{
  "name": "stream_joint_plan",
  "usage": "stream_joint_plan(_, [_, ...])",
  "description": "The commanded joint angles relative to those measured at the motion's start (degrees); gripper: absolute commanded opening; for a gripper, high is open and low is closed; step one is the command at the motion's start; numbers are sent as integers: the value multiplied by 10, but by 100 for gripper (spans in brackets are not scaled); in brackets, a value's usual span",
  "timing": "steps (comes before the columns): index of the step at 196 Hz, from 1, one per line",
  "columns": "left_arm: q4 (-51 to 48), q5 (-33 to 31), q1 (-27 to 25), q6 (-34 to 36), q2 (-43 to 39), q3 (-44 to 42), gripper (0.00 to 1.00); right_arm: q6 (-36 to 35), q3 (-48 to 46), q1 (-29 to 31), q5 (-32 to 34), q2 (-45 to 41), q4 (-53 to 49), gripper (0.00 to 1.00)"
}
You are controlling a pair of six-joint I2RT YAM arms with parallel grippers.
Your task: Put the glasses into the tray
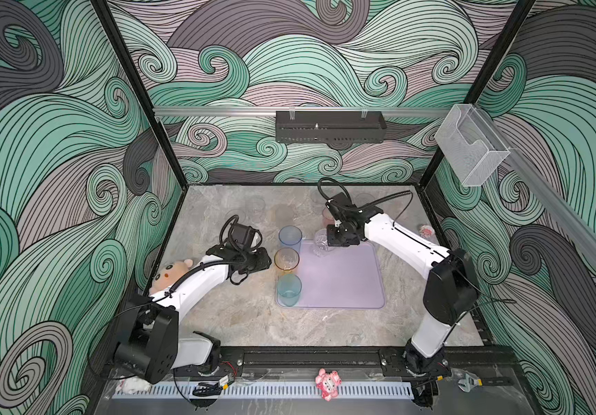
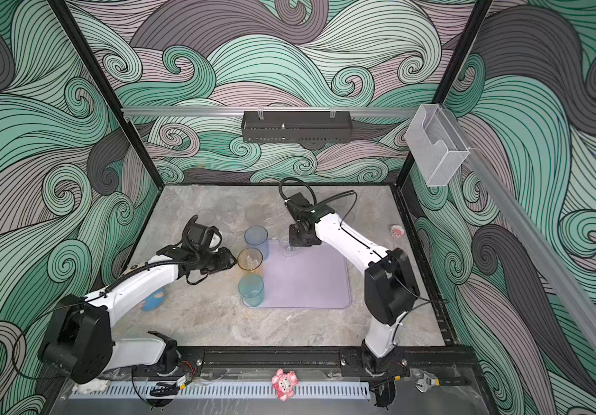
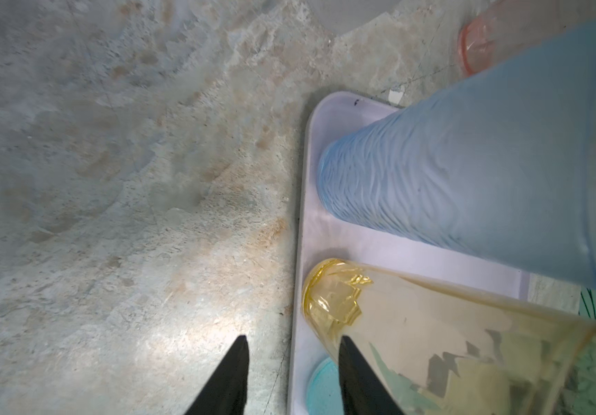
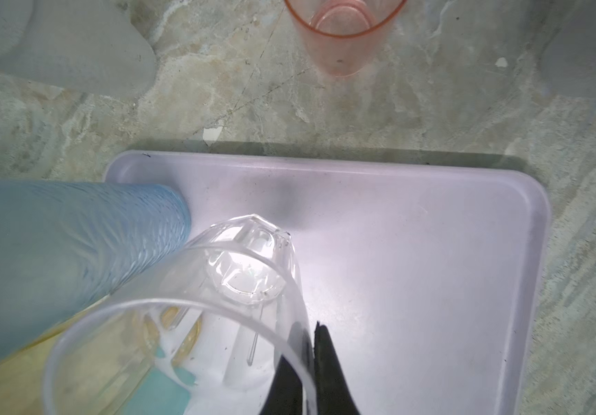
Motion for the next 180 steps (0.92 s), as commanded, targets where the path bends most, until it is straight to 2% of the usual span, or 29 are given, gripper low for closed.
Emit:
stream_joint_plan(1, [14,-17,-20,-17,15,19,44,-17,30,8,23,30,16,5])
stream_joint_plan(41, [20,-29,-53,-30,32,20,44,-26,66,16,26,78,14,5])
stream_joint_plan(102, [-29,-91,-55,-9,15,41,44,-37,83,17,25,107,13,5])
stream_joint_plan(136, [-59,-128,-48,11,-3,54,44,-38,92,17,27,121,9,7])
stream_joint_plan(180, [-81,-124,-10,39,-23,68,45,-54,115,24,53,140,-16,12])
